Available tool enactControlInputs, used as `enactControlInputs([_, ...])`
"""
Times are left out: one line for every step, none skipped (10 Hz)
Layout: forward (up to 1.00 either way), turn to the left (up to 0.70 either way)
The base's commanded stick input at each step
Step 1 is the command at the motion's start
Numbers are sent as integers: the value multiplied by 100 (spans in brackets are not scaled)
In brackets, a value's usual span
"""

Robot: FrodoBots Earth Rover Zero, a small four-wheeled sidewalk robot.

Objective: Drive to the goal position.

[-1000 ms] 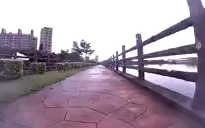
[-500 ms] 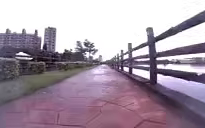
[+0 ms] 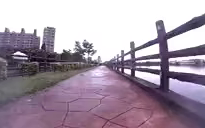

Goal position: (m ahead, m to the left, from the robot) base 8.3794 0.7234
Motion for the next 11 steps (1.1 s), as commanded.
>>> enactControlInputs([100, -1])
enactControlInputs([100, -1])
enactControlInputs([100, -1])
enactControlInputs([100, -1])
enactControlInputs([100, -1])
enactControlInputs([100, -1])
enactControlInputs([100, -1])
enactControlInputs([100, -1])
enactControlInputs([100, -1])
enactControlInputs([100, -1])
enactControlInputs([55, -1])
